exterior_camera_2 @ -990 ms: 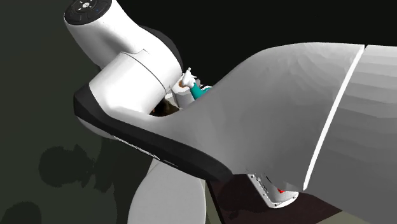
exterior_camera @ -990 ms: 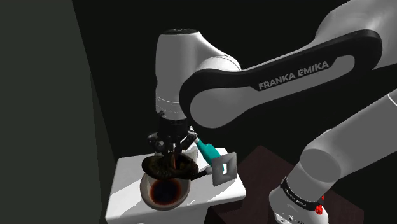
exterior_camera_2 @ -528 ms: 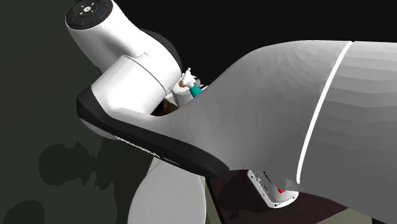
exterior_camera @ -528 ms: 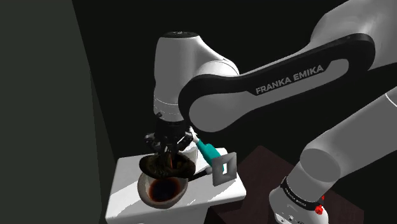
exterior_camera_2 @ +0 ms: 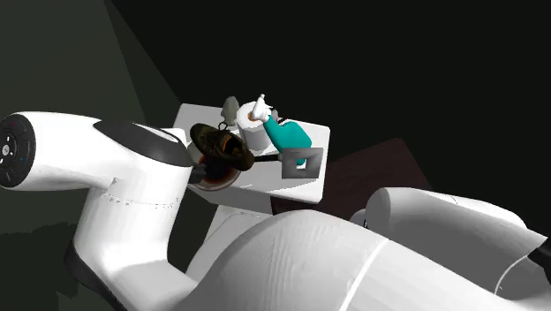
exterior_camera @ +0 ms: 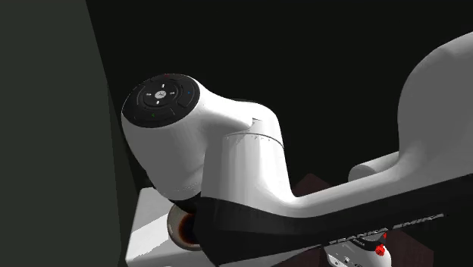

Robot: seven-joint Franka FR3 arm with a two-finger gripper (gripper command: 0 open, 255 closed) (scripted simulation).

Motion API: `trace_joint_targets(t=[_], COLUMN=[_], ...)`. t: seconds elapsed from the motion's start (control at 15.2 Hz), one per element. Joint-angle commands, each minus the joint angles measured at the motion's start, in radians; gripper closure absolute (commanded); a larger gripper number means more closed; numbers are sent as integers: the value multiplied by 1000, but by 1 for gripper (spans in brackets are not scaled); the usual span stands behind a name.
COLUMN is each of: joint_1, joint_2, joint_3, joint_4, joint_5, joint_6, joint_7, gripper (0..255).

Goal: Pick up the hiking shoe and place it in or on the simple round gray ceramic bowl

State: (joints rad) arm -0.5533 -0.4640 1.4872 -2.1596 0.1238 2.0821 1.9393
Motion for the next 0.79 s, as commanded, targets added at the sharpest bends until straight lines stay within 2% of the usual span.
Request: trace_joint_targets(t=[0.0,0.33,0.73], joint_1=[-54,-118,-118], joint_2=[-33,-38,-38], joint_3=[59,123,123], joint_4=[5,-38,-38], joint_5=[11,23,24], joint_6=[1,75,75], joint_7=[64,56,56], gripper=[0,0,0])
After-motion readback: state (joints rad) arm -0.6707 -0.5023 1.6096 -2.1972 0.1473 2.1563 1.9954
